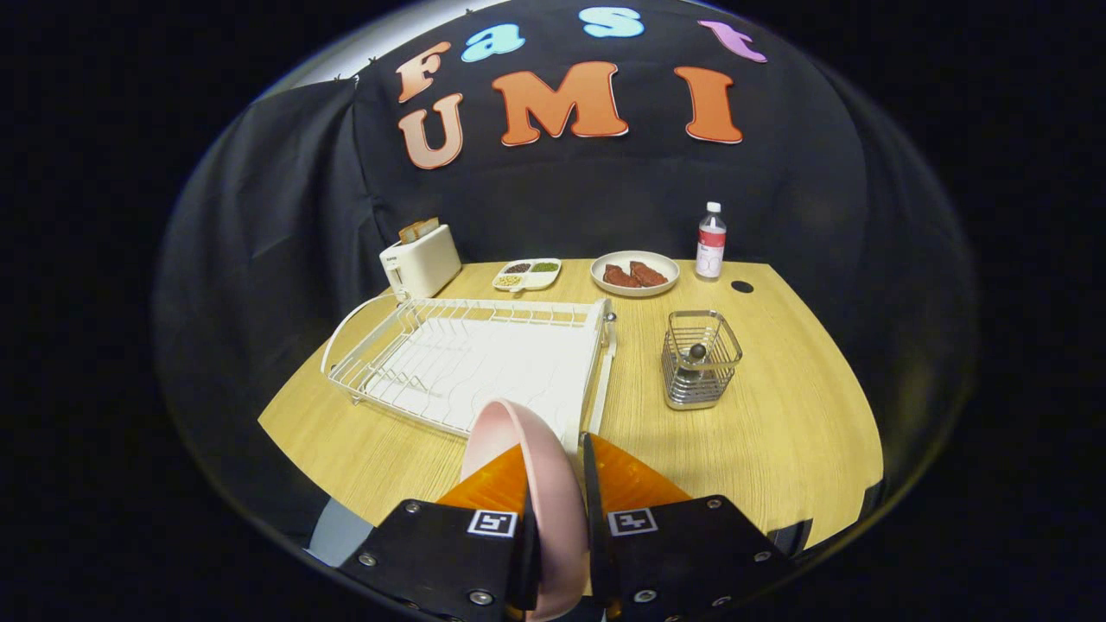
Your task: Take the plate from the dish rack, then take the spoon from the basket and place it into the plate.
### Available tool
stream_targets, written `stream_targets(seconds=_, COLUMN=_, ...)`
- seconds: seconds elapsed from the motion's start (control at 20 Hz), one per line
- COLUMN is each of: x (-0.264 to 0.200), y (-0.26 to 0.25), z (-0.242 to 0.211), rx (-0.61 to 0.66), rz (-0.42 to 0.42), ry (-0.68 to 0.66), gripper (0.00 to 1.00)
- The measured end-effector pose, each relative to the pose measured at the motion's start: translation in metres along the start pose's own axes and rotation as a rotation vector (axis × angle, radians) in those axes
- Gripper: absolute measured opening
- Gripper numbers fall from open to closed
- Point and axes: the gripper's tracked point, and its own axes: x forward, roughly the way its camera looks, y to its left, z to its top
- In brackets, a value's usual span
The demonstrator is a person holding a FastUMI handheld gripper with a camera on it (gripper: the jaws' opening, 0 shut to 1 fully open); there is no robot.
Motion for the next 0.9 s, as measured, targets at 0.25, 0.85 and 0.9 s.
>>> stream_targets(seconds=0.25, x=0.004, y=-0.01, z=-0.028, rx=0.109, rz=0.005, ry=0.0, gripper=0.24)
stream_targets(seconds=0.85, x=0.038, y=-0.015, z=-0.086, rx=0.226, rz=-0.014, ry=0.032, gripper=0.21)
stream_targets(seconds=0.9, x=0.04, y=-0.013, z=-0.088, rx=0.225, rz=-0.008, ry=0.034, gripper=0.2)
